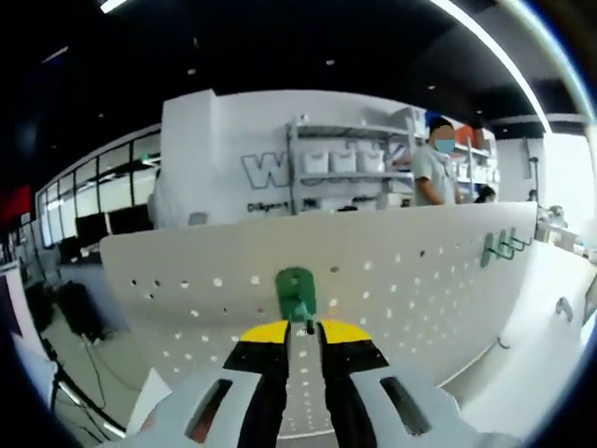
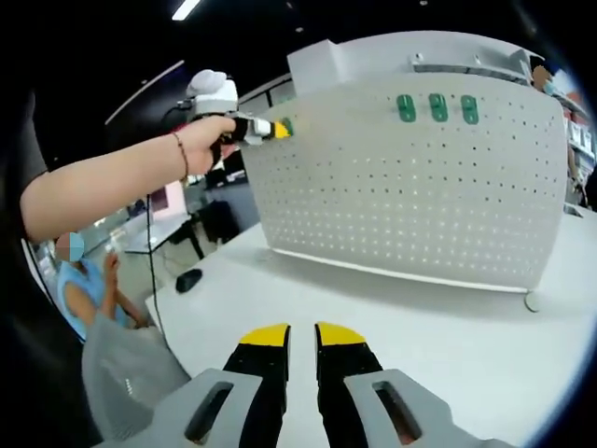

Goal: Insert the hook assembly into the mounting plate slot until the hook locks in place.

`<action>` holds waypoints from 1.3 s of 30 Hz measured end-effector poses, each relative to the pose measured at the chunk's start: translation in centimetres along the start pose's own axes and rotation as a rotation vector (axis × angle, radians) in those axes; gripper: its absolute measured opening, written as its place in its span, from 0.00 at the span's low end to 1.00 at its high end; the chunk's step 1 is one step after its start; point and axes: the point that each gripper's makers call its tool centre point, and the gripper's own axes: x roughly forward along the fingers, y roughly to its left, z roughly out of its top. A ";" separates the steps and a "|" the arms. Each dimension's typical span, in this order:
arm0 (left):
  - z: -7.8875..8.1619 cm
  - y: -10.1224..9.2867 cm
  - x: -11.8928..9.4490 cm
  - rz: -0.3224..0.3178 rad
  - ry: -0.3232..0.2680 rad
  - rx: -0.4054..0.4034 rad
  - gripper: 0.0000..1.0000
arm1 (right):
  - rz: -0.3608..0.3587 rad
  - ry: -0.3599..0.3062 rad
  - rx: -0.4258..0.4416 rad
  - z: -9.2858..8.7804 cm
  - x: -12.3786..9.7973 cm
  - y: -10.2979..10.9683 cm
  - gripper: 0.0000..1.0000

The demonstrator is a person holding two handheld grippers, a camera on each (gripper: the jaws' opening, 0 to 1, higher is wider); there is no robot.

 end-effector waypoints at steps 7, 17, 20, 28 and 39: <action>0.3 -0.3 -0.1 -0.025 -0.006 -0.007 0.32 | 0.001 0.007 -0.005 -0.3 -0.2 0.3 0.08; -0.4 -1.0 -1.0 -0.069 0.015 -0.012 0.54 | -0.004 0.012 -0.018 -0.2 -0.1 0.3 0.10; -1.1 -1.2 -1.4 -0.082 0.029 0.014 0.64 | -0.007 0.010 -0.016 0.0 -0.1 0.2 0.10; -1.8 -2.5 -3.3 -0.164 0.032 -0.009 0.89 | -0.002 0.014 -0.032 -0.2 -0.2 0.8 0.10; -4.8 -5.5 -8.7 -0.324 0.063 -0.014 1.00 | -0.011 0.012 -0.044 0.0 -0.8 1.0 0.13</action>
